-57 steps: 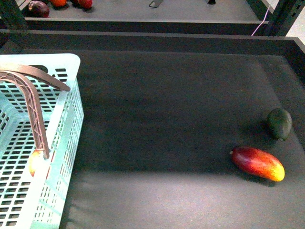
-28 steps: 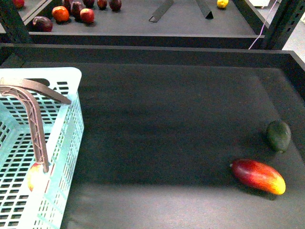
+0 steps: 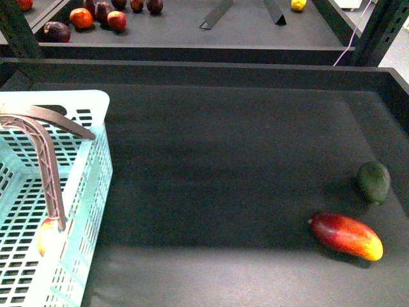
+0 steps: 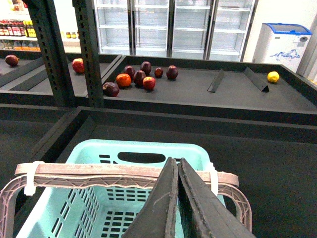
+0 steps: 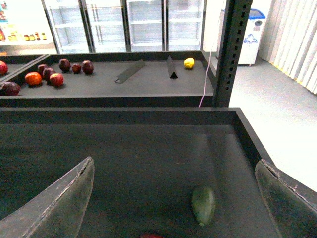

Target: Pick apple with right arm and hold basket with left

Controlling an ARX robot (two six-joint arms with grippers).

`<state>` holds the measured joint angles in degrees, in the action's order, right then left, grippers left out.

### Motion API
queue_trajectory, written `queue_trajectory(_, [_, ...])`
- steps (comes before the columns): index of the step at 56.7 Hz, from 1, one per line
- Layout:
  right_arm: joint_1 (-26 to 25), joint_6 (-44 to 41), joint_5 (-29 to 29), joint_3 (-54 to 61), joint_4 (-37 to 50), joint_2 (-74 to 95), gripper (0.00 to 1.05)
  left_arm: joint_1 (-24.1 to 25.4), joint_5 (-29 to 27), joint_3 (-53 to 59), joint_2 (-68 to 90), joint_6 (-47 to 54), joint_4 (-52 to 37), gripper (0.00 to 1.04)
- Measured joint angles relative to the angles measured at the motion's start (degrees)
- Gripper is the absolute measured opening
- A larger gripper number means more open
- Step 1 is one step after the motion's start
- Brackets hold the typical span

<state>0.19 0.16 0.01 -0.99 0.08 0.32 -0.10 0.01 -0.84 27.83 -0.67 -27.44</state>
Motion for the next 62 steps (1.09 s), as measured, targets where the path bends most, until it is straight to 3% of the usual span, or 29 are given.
queue_trajectory(47, [0.0,0.0,0.0,0.0,0.0,0.0,0.96,0.0,0.0,0.0,-17.3,0.0,16.8,0.03])
queue_trajectory(52, [0.0,0.0,0.0,0.0,0.0,0.0,0.96,0.0,0.0,0.0,-24.4,0.0,25.9,0.03])
queue_trajectory(62, [0.0,0.0,0.0,0.0,0.0,0.0,0.96,0.0,0.0,0.0,-27.4,0.0,27.3,0.03])
